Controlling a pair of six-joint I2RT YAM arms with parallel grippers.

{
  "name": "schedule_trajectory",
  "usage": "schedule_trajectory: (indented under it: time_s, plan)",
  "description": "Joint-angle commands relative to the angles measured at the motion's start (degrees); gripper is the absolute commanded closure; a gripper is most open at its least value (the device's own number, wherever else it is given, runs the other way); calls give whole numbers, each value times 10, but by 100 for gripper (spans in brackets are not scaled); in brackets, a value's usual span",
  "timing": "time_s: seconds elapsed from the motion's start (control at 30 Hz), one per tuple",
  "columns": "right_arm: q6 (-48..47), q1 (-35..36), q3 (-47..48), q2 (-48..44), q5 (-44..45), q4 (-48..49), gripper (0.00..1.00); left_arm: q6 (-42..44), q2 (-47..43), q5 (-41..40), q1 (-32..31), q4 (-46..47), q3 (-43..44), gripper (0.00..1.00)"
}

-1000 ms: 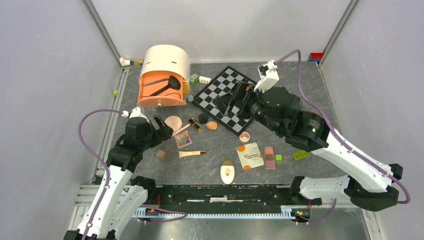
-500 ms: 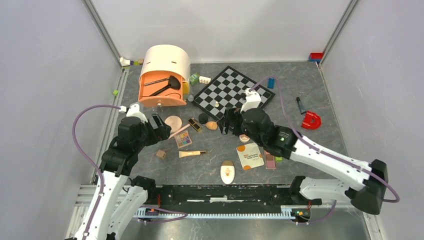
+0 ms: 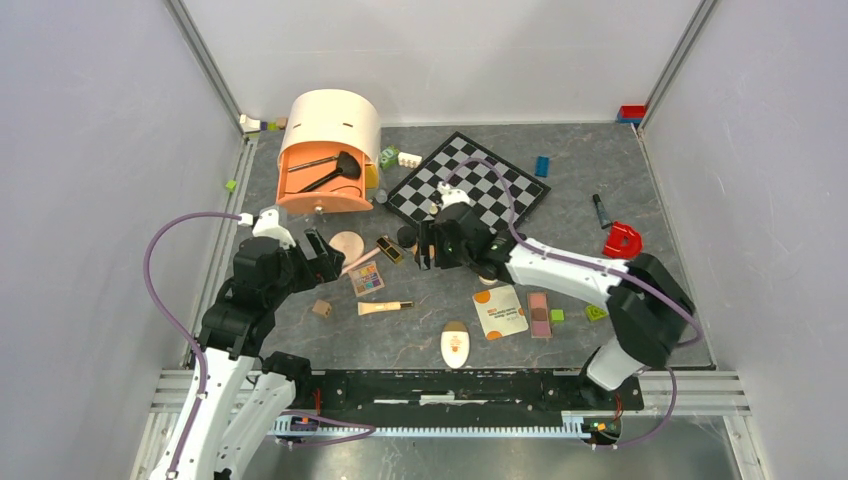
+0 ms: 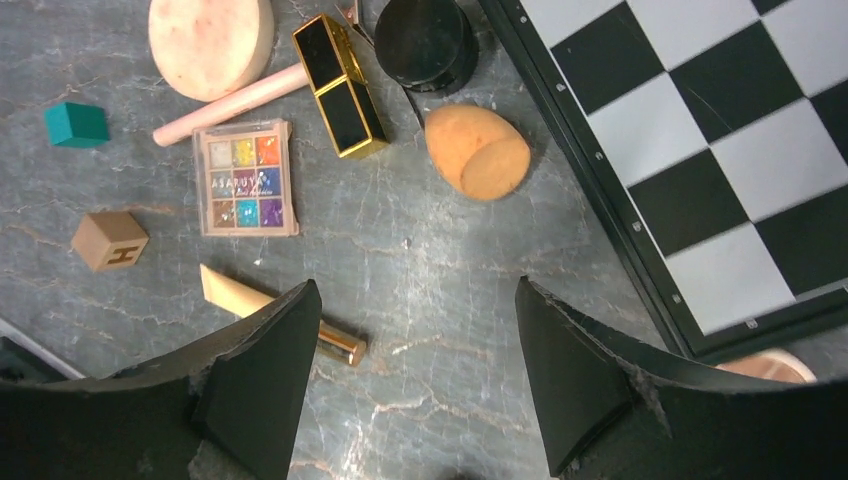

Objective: Organize the makeup
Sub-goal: Pick up the makeup tool from the center of the board.

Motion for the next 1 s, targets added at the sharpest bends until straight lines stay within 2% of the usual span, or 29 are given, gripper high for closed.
schedule_trajectory:
  time_s: [0.0,0.23,0.67,0.73,0.87,0.97]
  plan:
    - [-18,-12,69,60,-32,24,23,22,-2,-3,-2,21,0,0]
    - [-19,-20,135,146,-14,-8,30,22,-3,-1,-2,23,0,0]
    - [-35,-23,208,246,35,-76,34,22,-3,0,-1,24,-1,0]
    - [-40,-23,209,252,50,-85,38,22,-3,1,-1,24,-1,0]
    - [-48,-22,195,250,73,-89,52,22,-4,0,-1,24,-1,0]
    - [-48,-22,173,234,87,-73,58,22,-3,0,-1,25,-1,0]
